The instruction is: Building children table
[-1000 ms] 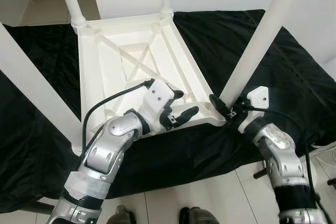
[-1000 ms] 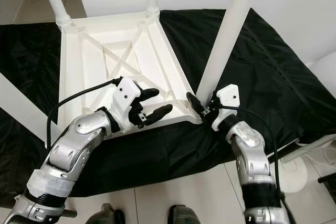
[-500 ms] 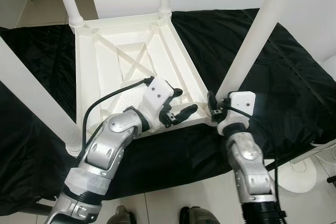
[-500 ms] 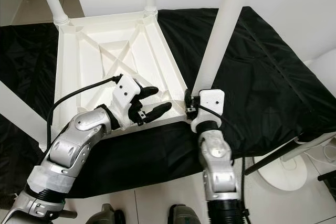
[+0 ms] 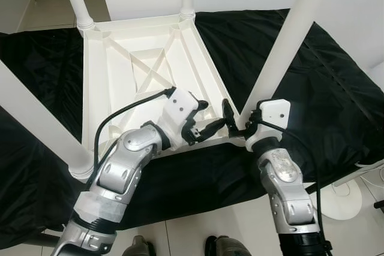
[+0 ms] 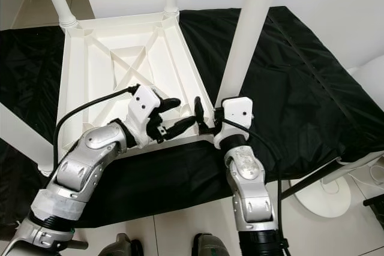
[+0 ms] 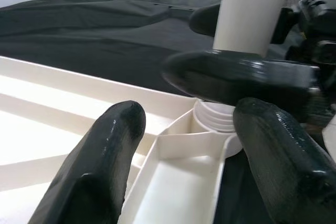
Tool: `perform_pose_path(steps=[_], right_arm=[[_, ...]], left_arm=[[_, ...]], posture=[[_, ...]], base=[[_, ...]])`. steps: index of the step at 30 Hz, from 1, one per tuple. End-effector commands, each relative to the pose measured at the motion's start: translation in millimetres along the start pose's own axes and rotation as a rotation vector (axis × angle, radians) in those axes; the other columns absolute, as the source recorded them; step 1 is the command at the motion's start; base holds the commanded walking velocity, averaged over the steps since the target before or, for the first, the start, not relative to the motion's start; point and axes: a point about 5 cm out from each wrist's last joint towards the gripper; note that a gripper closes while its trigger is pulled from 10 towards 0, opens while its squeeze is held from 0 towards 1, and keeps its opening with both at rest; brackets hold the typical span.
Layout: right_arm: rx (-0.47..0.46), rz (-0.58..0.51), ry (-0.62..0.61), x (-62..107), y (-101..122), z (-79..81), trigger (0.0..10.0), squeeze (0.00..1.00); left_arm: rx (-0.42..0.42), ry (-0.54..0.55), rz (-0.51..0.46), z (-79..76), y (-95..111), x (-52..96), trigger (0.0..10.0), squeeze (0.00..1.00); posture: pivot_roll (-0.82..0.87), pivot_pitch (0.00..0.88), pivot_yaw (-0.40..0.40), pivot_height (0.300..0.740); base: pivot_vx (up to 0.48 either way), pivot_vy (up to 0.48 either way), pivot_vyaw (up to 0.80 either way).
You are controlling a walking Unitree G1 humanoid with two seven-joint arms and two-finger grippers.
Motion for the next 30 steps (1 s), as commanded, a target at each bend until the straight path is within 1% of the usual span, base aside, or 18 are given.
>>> perform_pose_path(steps=[1, 2, 3, 4, 5, 7, 9, 10, 11, 13, 14, 15, 21, 22, 24, 25, 28, 30], right_arm=[[-0.021, 0.01, 0.059, 2.6, 1, 0.3, 10.0, 1.0], [-0.021, 0.01, 0.059, 2.6, 1, 0.3, 10.0, 1.0], [-0.019, 0.029, 0.095, 5.3, 2, -7.3, 10.0, 0.0], [-0.019, 0.029, 0.095, 5.3, 2, -7.3, 10.0, 0.0], [-0.02, 0.059, 0.143, 8.6, 3, -17.0, 10.0, 0.0], [-0.02, 0.059, 0.143, 8.6, 3, -17.0, 10.0, 0.0], [0.017, 0.127, 0.241, 13.5, 4, -33.7, 10.0, 0.0], [0.017, 0.127, 0.241, 13.5, 4, -33.7, 10.0, 0.0], [0.053, 0.164, 0.276, 14.3, 3, -40.4, 10.0, 0.0], [0.053, 0.164, 0.276, 14.3, 3, -40.4, 10.0, 0.0], [0.121, 0.235, 0.34, 12.7, 1, -52.6, 10.0, 0.0], [0.142, 0.256, 0.359, 11.8, 1, -56.6, 10.0, 0.0], [0.179, 0.306, 0.386, 5.3, 0, -70.4, 10.0, 0.0], [0.184, 0.314, 0.39, 2.8, 0, -74.0, 8.3, 0.0], [0.184, 0.314, 0.39, 2.8, 0, -74.0, 8.3, 0.0], [0.186, 0.322, 0.395, 0.4, -1, -76.4, 9.8, 0.0], [0.181, 0.332, 0.425, -3.9, -3, -78.5, 10.0, 0.0], [0.177, 0.346, 0.452, -6.4, -7, -78.2, 7.3, 0.0]], left_arm=[[-0.002, 0.038, 0.011, 1.7, -2, -1.1, 10.0, 0.0], [-0.002, 0.038, 0.011, 1.7, -2, -1.1, 10.0, 0.0], [-0.004, 0.039, 0.01, 1.8, -2, -1.2, 10.0, 0.0], [-0.004, 0.039, 0.01, 1.8, -2, -1.2, 10.0, 0.0], [-0.004, 0.039, 0.009, 1.8, -1, -1.1, 10.0, 0.0], [-0.004, 0.039, 0.009, 1.8, -1, -1.1, 10.0, 0.0], [-0.006, 0.037, 0.008, 2.2, -1, -1.4, 10.0, 0.0], [-0.006, 0.037, 0.008, 2.2, -1, -1.4, 10.0, 0.0], [-0.007, 0.035, 0.008, 2.6, -1, -1.5, 10.0, 0.0], [-0.007, 0.035, 0.008, 2.6, -1, -1.5, 10.0, 0.0], [-0.011, 0.031, 0.006, 3.6, -1, -2.5, 10.0, 0.0], [-0.012, 0.03, 0.005, 3.8, -1, -3.0, 10.0, 0.0], [-0.019, 0.012, 0.002, 1.9, -1, -4.1, 10.0, 0.0], [-0.026, -0.001, 0.008, -0.1, -2, -3.5, 10.0, 0.0], [-0.026, -0.001, 0.008, -0.1, -2, -3.5, 10.0, 0.0], [-0.029, -0.018, 0.016, -2.7, -4, -2.4, 10.0, 0.0], [-0.045, -0.066, 0.029, -9.8, -7, 0.5, 10.0, 0.0], [-0.042, -0.103, 0.035, -15.0, -9, 3.0, 10.0, 0.0]], posture=[[-0.11, 0.077, 0.016, 0.74], [-0.11, 0.077, 0.016, 0.74], [-0.1, 0.074, 0.015, 0.74], [-0.1, 0.074, 0.015, 0.74], [-0.11, 0.07, 0.016, 0.74], [-0.11, 0.07, 0.016, 0.74], [-0.11, 0.065, 0.023, 0.74], [-0.11, 0.065, 0.023, 0.74], [-0.11, 0.064, 0.025, 0.74], [-0.11, 0.064, 0.025, 0.74], [-0.12, 0.056, 0.028, 0.74], [-0.12, 0.056, 0.028, 0.74], [-0.12, 0.051, 0.03, 0.74], [-0.11, 0.051, 0.03, 0.74], [-0.11, 0.051, 0.03, 0.74], [-0.11, 0.052, 0.031, 0.74], [-0.11, 0.053, 0.03, 0.74], [-0.11, 0.054, 0.03, 0.74]], base=[[0.0, 0.0, 0.0], [0.0, 0.0, 0.0], [0.0, 0.0, 0.0], [0.0, 0.0, 0.0], [0.0, 0.0, 0.0], [0.0, 0.0, 0.0], [0.0, 0.0, 0.0], [0.0, 0.0, 0.0], [0.0, 0.0, 0.0], [0.0, 0.0, 0.0], [0.0, 0.0, 0.0], [0.0, 0.0, 0.0], [0.0, 0.0, 0.0], [0.0, 0.0, 0.0], [0.0, 0.0, 0.0], [0.0, 0.0, 0.0], [0.0, 0.0, 0.0], [0.0, 0.0, 0.0]])
Point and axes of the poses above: a point about 5 cm out from each wrist's last joint towards the gripper, its own x axis pointing back from the gripper into the wrist, its own y axis along the axis of the wrist's last joint, z = x × y, and after that the axes turned 15 degrees about -x, right-handed
